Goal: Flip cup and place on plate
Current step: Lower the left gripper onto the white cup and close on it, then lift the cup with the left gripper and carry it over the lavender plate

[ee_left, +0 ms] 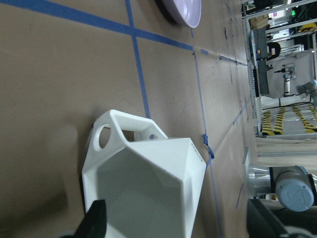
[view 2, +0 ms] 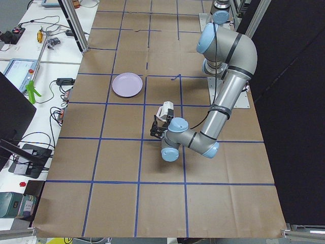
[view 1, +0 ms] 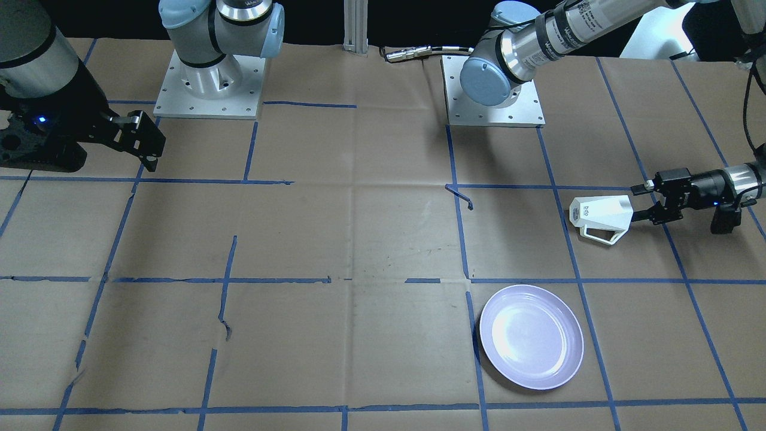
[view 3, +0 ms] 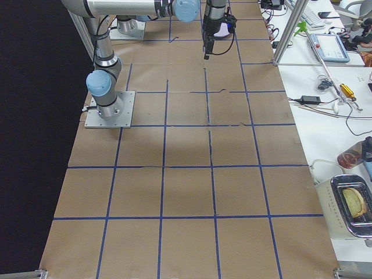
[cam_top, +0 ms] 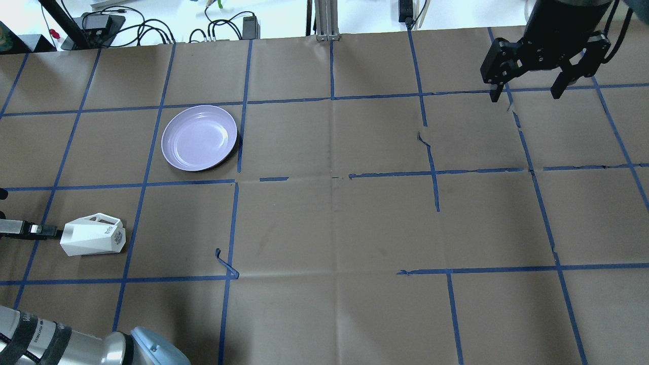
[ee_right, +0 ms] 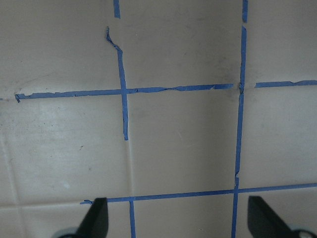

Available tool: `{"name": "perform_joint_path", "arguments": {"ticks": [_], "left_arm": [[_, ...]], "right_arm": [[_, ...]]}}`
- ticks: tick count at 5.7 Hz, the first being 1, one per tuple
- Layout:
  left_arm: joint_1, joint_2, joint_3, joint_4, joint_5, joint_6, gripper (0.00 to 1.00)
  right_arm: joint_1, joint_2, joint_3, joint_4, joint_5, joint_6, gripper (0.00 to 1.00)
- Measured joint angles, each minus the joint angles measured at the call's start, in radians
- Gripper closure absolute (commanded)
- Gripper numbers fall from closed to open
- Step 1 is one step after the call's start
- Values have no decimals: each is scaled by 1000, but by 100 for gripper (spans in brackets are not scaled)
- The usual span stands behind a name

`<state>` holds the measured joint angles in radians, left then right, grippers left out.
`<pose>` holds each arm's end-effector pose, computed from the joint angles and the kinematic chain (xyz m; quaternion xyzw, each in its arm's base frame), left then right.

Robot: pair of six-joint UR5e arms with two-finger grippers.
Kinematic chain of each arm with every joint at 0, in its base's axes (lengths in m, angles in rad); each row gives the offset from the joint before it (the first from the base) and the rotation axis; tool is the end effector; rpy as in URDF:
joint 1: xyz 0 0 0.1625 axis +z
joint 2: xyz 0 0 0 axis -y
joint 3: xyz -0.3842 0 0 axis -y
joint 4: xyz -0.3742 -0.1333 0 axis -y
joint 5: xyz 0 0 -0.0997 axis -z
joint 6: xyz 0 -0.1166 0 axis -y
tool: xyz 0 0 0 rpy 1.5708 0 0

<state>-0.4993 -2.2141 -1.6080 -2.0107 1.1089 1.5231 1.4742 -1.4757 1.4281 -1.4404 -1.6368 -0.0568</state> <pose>0.3246 -0.3880 0.0993 -0.0661 -0.8310 0.0470 0.5504 0.0768 -0.5098 0.4386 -0.0185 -0.9984 -0.0438 0.0297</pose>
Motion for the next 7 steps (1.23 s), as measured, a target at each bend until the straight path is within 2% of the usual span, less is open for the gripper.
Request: {"name": "perform_joint_path", "arguments": {"ticks": [1,2,3,4,7], "left_arm": [[1,-18,0,-60,-23,13,2],[1,-26,-4,-95,-40,19,16],[1,-30,-5,-107,-49,20,70],[1,-31,-1,-110,-52,20,100],[1,-31,7,-117,-55,26,100]], "right_arm": [[0,0,0,0,0,0,0],[0,0,0,-1,0,0,0],[0,0,0,0,0,0,0],[0,0,0,-1,0,0,0],[0,0,0,-1,0,0,0]]}}
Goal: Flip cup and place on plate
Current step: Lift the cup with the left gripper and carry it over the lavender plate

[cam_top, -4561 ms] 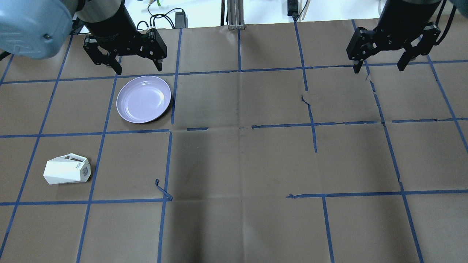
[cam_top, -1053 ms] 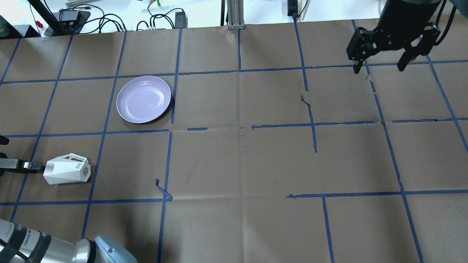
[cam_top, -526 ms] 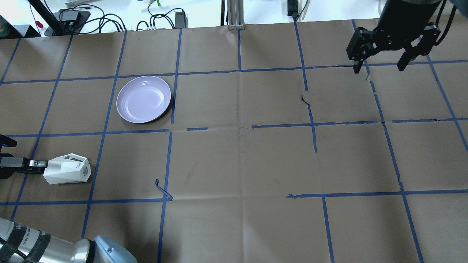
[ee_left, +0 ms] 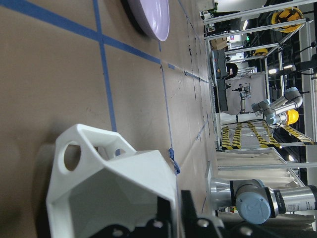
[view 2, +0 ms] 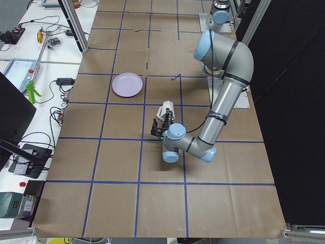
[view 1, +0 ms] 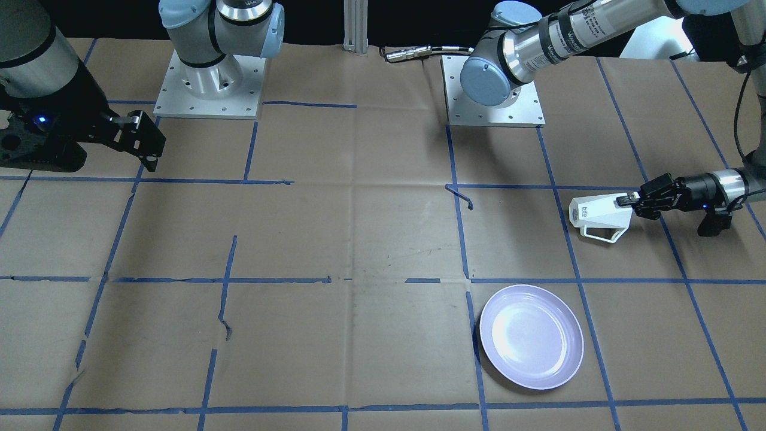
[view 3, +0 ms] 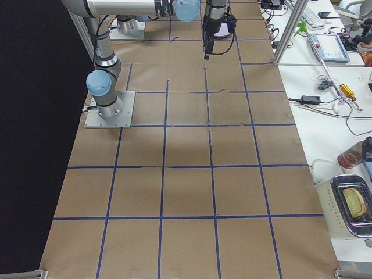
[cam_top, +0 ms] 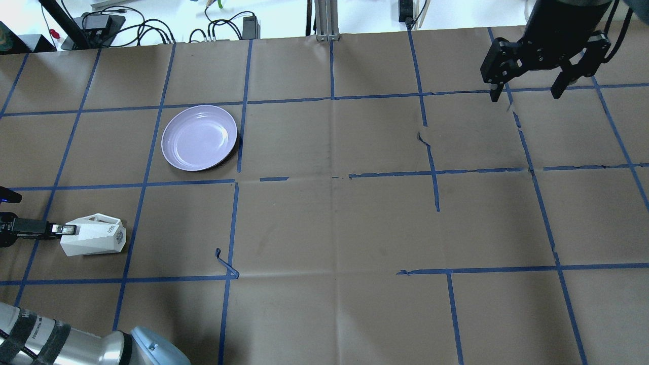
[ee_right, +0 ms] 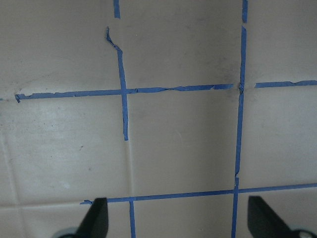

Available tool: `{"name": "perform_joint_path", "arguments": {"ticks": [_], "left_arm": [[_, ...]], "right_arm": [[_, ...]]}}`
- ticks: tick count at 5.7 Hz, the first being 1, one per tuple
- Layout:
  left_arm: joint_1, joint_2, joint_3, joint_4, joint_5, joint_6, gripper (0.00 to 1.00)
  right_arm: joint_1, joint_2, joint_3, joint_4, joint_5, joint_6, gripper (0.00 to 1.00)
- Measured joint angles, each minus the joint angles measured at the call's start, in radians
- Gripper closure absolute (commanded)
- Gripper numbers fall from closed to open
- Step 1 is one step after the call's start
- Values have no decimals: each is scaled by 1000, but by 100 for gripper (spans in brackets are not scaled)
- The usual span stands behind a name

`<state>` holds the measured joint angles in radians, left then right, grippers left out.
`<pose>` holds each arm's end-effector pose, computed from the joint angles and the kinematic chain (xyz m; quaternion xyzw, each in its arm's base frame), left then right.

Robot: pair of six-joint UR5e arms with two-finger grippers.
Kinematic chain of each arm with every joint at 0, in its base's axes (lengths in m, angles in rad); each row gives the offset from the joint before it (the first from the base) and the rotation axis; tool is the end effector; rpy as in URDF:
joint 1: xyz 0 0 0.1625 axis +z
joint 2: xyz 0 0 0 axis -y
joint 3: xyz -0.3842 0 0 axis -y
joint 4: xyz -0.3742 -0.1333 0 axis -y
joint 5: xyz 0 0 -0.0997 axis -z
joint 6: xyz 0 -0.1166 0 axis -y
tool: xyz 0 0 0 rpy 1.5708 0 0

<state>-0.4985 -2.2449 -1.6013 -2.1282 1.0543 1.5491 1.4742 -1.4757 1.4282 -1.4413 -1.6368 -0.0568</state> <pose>0.3115 -0.3869 0.0945 -0.0379 -0.7942 0.0526 0.6042 0.0768 -0.5099 0.4386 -0.0185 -0.9984 -0.0434 0.0297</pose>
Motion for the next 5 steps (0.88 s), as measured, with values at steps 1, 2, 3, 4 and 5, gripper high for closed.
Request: {"name": "perform_joint_path", "arguments": {"ticks": [1,2,3,4,5], "left_arm": [[0,11,3,-29,-15,-3,100],[0,35,19,-94,-35,-12,100],[0,71,56,-188,-44,-32,100],[-2,121,105,-282,-59,-74,100],[-19,177,137,-333,-92,-142,100]], "right_arm": [[0,0,0,0,0,0,0],[0,0,0,0,0,0,0],[0,0,0,1,0,0,0],[0,0,0,1,0,0,0],[0,0,0,0,0,0,0]]}}
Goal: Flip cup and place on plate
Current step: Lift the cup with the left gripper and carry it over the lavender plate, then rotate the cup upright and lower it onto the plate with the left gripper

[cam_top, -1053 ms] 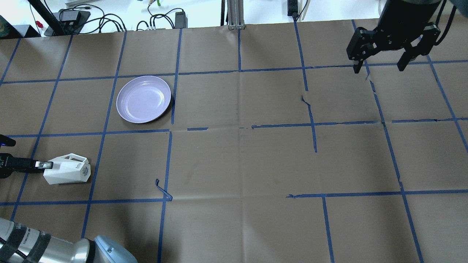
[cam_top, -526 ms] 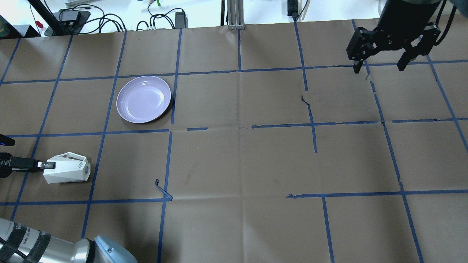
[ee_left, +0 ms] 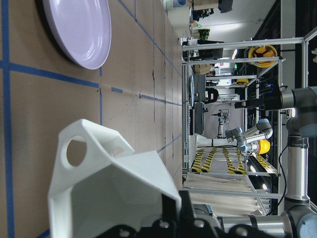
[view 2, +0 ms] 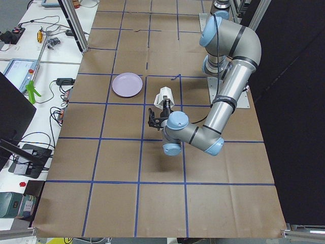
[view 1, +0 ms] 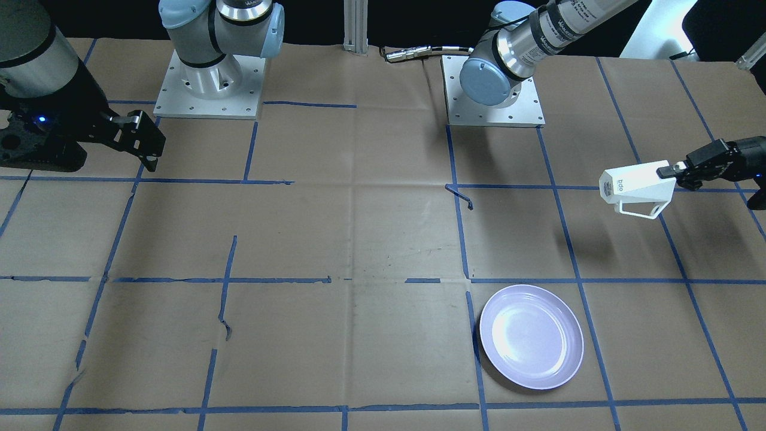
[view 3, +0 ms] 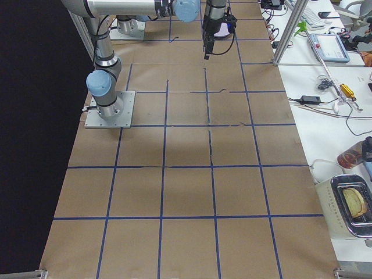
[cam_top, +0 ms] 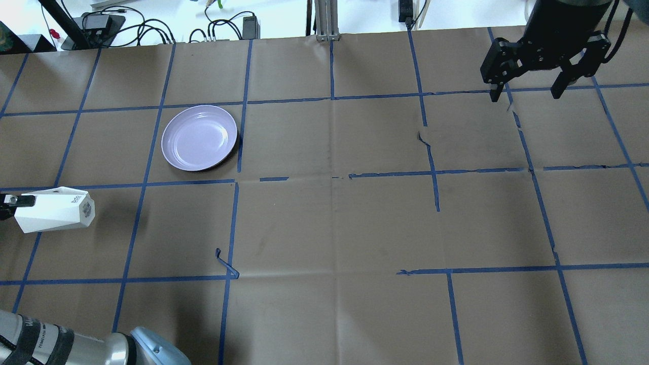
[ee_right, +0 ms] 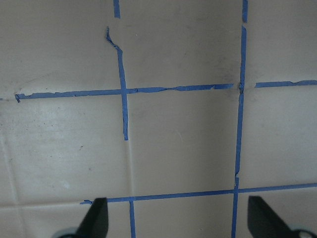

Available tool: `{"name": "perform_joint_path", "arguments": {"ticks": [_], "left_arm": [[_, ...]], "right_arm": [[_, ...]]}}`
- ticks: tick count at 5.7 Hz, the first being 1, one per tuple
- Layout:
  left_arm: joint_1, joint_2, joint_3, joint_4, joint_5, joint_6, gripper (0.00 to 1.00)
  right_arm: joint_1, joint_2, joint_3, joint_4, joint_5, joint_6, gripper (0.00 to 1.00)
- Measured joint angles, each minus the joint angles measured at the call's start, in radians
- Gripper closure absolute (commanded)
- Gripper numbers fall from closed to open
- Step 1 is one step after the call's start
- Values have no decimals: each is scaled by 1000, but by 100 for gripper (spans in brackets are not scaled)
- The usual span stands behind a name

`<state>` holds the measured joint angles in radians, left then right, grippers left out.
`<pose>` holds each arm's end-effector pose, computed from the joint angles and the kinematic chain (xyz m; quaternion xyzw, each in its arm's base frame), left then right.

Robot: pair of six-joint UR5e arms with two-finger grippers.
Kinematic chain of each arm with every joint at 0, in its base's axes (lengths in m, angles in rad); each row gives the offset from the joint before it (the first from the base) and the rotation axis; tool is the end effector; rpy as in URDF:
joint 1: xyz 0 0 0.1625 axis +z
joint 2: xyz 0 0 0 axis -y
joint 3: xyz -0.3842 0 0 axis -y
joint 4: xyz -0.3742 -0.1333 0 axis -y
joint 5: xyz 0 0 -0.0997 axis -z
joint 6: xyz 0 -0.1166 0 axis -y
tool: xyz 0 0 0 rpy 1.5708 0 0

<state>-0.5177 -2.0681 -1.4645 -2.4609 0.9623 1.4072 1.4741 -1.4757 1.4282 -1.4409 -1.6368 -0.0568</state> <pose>0.3060 -0.4044 0.2347 0.0415 -0.7845 0.0359 0.6177 0.0767 -0.5098 0.4386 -0.0186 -0.9984 -0.0436 0.0297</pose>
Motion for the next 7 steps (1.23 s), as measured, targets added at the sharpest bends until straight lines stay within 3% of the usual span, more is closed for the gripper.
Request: {"name": "perform_joint_path", "arguments": {"ticks": [2,3,4,6,7], "left_arm": [[-151,159,15,30,-93,-240,99],[-268,240,16,170,-106,-443,100],[-419,291,16,407,-49,-718,100],[-769,278,24,905,243,-1159,100],[-889,225,68,1032,411,-1227,100]], "right_arm": [[0,0,0,-1,0,0,0],[0,0,0,-1,0,0,0],[0,0,0,-1,0,0,0],[0,0,0,0,0,0,0],[0,0,0,0,0,0,0]]}}
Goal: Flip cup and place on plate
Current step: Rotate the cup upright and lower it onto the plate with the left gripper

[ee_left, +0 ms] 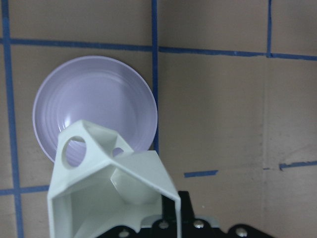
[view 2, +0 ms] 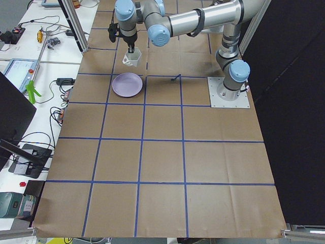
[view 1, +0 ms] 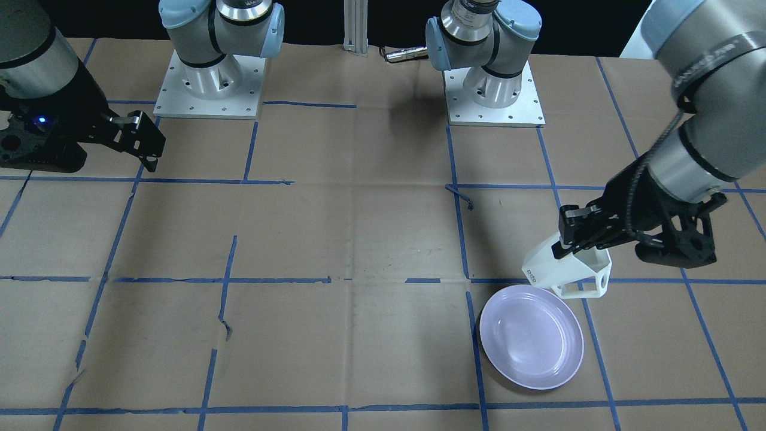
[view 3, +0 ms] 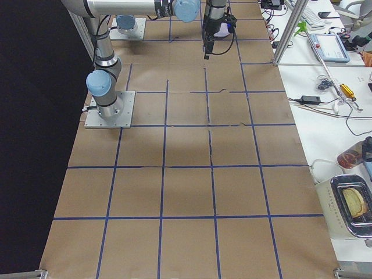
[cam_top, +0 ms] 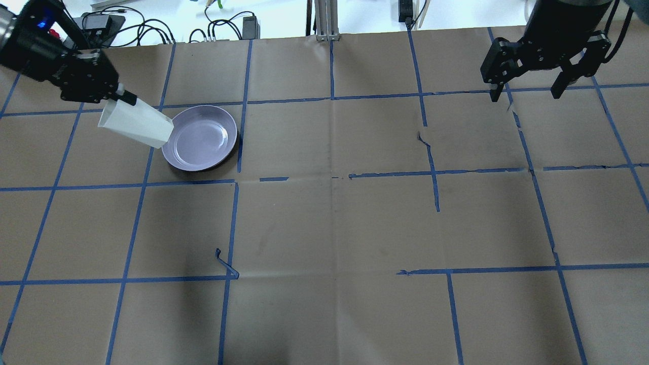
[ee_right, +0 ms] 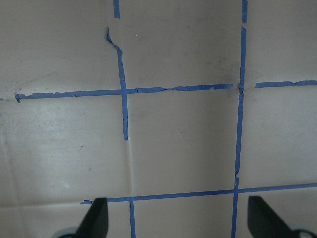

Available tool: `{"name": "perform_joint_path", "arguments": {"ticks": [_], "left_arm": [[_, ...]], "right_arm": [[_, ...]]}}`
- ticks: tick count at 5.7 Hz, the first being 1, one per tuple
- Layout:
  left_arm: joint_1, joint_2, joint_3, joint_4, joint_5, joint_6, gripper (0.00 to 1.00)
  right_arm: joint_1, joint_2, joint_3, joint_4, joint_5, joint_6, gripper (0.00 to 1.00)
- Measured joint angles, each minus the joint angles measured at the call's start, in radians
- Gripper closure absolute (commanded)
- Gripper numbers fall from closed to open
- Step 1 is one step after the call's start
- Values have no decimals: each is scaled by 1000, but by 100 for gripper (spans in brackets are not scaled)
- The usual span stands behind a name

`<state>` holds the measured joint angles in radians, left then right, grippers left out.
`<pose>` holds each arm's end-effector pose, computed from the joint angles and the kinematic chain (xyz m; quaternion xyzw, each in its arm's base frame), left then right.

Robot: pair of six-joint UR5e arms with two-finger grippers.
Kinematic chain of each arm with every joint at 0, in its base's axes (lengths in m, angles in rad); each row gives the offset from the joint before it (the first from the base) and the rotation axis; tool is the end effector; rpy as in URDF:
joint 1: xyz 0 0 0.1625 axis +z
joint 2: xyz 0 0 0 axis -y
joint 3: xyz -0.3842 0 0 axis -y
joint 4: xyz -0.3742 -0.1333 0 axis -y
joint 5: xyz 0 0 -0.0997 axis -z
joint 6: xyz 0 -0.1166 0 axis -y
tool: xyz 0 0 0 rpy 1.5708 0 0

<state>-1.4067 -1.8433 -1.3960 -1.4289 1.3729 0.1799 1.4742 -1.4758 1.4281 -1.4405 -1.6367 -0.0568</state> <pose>-0.0593 -0.5982 0.3862 -0.0100 -0.9948 0.0386 0.0935 0.0768 -0.5098 0.4386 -0.0185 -0.9984 -0.0437 0.0297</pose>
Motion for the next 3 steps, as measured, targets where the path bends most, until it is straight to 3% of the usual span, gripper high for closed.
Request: {"name": "perform_joint_path", "arguments": {"ticks": [2,3], "left_arm": [[-103,-129,121,52,235,9,100],[-114,-169,127,59,267,36,100]], "right_arm": [[0,0,0,0,0,0,0],[0,0,0,0,0,0,0]]}}
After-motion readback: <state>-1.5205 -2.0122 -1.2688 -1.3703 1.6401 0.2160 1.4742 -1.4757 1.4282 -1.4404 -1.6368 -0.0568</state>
